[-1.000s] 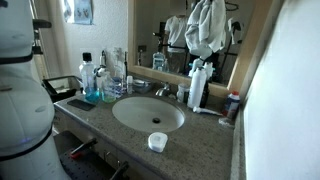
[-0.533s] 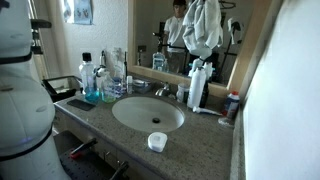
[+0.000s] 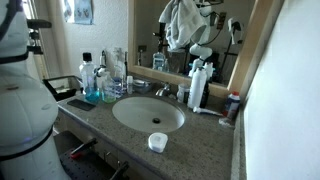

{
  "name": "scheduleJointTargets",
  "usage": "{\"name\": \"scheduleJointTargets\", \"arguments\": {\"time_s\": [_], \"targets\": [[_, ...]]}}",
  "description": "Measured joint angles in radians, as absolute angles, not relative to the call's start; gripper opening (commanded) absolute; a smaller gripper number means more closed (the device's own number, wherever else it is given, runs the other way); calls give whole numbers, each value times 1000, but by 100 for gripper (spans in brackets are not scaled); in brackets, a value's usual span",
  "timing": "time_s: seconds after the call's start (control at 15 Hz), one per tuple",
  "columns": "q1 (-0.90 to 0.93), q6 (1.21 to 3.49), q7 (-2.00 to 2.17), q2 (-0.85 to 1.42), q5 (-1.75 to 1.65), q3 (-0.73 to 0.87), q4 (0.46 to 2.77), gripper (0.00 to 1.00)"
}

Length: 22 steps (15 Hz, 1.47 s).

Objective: Wipe the mirror with the towel

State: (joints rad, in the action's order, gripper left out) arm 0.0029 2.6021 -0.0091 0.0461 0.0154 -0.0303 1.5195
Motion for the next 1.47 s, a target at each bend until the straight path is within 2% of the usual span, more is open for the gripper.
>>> {"name": "scheduleJointTargets", "arguments": {"time_s": [0.73,1.47], "targets": [[34,2583,-85,60,66,-50,1509,6],[-6,2564,143,69,45,46,1473,6]]}}
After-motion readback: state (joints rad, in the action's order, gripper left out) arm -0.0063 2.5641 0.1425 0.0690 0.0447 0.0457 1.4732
